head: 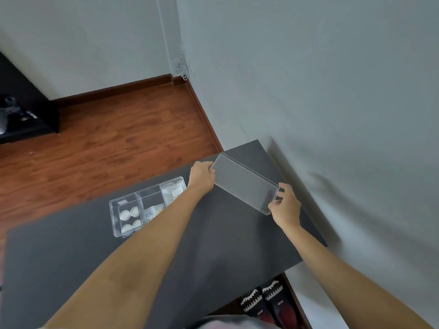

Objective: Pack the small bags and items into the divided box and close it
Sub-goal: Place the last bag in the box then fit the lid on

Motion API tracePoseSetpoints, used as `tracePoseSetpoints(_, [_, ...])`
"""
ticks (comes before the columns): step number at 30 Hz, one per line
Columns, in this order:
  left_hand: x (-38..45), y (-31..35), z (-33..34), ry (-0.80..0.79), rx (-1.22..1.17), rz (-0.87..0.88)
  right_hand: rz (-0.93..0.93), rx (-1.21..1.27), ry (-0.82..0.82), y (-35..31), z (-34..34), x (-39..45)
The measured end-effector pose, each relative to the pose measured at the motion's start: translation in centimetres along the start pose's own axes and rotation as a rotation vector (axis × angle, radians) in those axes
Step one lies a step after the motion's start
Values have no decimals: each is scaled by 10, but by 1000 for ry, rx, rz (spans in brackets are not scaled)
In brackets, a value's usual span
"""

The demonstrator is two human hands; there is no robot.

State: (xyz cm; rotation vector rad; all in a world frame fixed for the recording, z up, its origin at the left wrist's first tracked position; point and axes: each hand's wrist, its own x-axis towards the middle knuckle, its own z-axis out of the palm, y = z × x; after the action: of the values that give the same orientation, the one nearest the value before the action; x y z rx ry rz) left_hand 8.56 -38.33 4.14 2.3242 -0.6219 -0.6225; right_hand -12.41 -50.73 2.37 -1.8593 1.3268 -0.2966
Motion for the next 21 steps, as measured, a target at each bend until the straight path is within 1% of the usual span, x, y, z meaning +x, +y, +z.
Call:
tracePoseSetpoints(3, [-10, -6, -24, 80, -169, -36, -119, 4, 23, -16, -1, -4])
tracePoseSetpoints(5, [-19, -15, -44, 138, -289, -95, -238, 16, 37, -31, 0, -10])
tracePoseSetpoints(8, [-33, -36, -78, 202, -413, -150, -486, -11, 28, -52, 4, -22])
tracePoseSetpoints(12, [-61, -67, -122, 263, -534, -222, -857, -108, -59, -71, 14, -31])
tracePoseSetpoints(14, [-76, -83, -141, 267, -561, -256, -961, -151, -112, -78, 22, -35])
tracePoseSetpoints(16, [-91, -96, -155, 242, -589, -279, -1022, -152, -106, -87, 33, -39])
tracePoseSetpoints(21, [-121, -115, -178, 147, -801, -322, -1161, -15, -71, -119, 58, -55])
